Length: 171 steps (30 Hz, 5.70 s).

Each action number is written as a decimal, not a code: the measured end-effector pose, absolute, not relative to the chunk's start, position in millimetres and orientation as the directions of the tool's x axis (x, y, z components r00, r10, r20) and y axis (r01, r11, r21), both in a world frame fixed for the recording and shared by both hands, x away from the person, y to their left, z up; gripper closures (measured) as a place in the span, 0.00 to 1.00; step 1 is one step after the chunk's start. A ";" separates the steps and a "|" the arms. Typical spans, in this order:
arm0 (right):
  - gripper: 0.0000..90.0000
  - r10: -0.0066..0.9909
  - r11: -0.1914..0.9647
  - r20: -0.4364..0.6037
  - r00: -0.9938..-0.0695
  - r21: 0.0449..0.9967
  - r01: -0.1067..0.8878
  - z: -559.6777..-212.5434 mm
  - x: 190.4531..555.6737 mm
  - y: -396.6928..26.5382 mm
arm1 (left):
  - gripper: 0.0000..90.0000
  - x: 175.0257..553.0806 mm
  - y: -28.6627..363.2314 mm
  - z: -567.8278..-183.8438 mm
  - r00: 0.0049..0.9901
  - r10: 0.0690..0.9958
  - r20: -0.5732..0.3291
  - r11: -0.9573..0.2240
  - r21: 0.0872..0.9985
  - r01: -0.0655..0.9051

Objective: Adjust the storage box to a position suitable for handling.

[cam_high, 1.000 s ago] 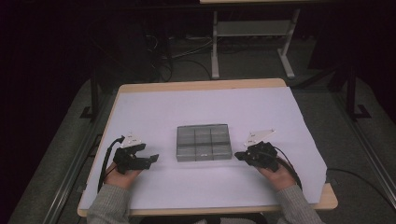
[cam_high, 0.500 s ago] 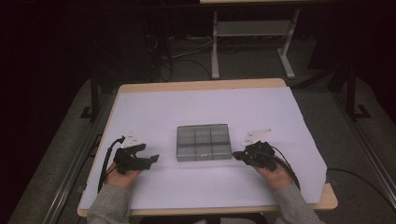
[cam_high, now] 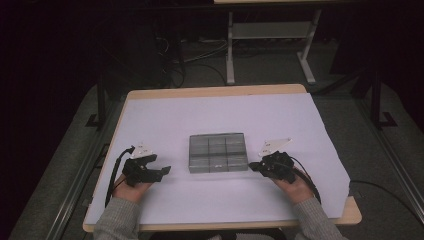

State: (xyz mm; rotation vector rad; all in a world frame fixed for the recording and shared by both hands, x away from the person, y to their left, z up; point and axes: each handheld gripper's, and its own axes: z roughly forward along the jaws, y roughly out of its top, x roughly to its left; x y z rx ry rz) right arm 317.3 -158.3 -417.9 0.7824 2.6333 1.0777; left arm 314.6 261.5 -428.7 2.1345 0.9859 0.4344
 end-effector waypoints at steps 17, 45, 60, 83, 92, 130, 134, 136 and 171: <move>0.99 0.536 0.584 0.033 -0.844 0.708 0.398 -415.9 316.6 -157.0 | 0.31 314.5 261.1 -429.3 0.650 0.760 -0.007 -0.439 0.732 0.521; 0.99 0.505 0.569 0.027 -0.862 0.741 0.356 -398.8 324.1 -152.1 | 0.30 324.7 251.2 -414.6 0.691 0.723 -0.021 -0.461 0.730 0.505; 0.99 0.510 0.569 0.007 -0.860 0.748 0.343 -383.1 330.4 -151.1 | 0.32 346.0 233.1 -402.5 0.714 0.700 -0.029 -0.481 0.719 0.501; 0.99 0.508 0.588 -0.031 -0.861 0.743 0.321 -357.2 341.7 -153.1 | 0.49 385.2 202.6 -383.5 0.766 0.643 0.005 -0.539 0.713 0.448; 0.98 0.500 0.605 -0.053 -0.864 0.735 0.305 -355.7 344.2 -151.2 | 0.60 391.6 196.8 -388.4 0.786 0.618 0.021 -0.557 0.717 0.419; 0.91 0.571 0.554 0.022 -0.821 0.728 0.405 -392.4 329.8 -194.0 | 0.86 413.7 191.5 -387.7 0.777 0.630 0.012 -0.509 0.761 0.401; 0.90 0.573 0.547 0.031 -0.819 0.729 0.411 -393.4 330.7 -194.6 | 0.86 415.9 191.2 -389.8 0.777 0.630 0.015 -0.511 0.761 0.399; 0.90 0.572 0.548 0.031 -0.819 0.729 0.410 -393.6 330.7 -194.6 | 0.86 417.1 190.8 -390.7 0.776 0.630 0.020 -0.510 0.765 0.394; 0.88 0.581 0.546 0.037 -0.813 0.723 0.423 -398.9 332.7 -199.3 | 0.84 436.7 189.5 -398.3 0.752 0.658 -0.039 -0.465 0.764 0.447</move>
